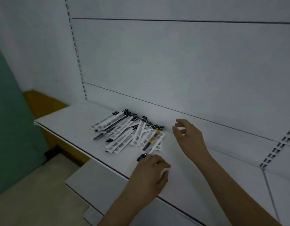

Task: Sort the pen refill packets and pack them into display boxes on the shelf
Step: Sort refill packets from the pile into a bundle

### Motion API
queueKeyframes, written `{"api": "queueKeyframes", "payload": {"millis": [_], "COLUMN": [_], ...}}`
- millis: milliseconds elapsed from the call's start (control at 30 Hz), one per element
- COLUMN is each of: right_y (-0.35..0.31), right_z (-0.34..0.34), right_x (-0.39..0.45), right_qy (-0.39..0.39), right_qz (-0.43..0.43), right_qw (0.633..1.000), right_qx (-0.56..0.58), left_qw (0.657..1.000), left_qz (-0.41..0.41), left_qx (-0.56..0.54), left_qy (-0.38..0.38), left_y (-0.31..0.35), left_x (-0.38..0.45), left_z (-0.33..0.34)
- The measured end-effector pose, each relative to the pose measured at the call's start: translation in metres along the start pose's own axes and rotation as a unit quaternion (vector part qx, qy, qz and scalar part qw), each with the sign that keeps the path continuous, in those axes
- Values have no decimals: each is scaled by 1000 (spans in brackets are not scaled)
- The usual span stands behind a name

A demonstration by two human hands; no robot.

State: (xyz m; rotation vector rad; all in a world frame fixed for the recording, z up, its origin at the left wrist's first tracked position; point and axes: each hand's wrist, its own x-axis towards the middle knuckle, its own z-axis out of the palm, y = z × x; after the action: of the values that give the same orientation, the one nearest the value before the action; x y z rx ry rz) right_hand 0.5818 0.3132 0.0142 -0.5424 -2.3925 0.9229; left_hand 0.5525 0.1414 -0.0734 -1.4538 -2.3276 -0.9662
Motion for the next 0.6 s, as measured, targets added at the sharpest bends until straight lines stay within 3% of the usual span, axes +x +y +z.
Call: {"api": "queueKeyframes", "payload": {"millis": [233,433,600], "right_y": [3,-11,-11], "right_z": [86,119,129], "right_x": [23,24,33], "right_qy": [-97,-44,-32], "right_qz": [186,214,223], "right_qw": [968,948,952], "right_qx": [-137,-230,-205], "left_qw": [978,971,966], "left_qz": [-123,-206,-186], "left_qx": [62,98,178], "left_qy": [155,72,12], "left_y": [-111,-160,-160], "left_x": [22,42,46], "left_z": [-49,-47,-36]}}
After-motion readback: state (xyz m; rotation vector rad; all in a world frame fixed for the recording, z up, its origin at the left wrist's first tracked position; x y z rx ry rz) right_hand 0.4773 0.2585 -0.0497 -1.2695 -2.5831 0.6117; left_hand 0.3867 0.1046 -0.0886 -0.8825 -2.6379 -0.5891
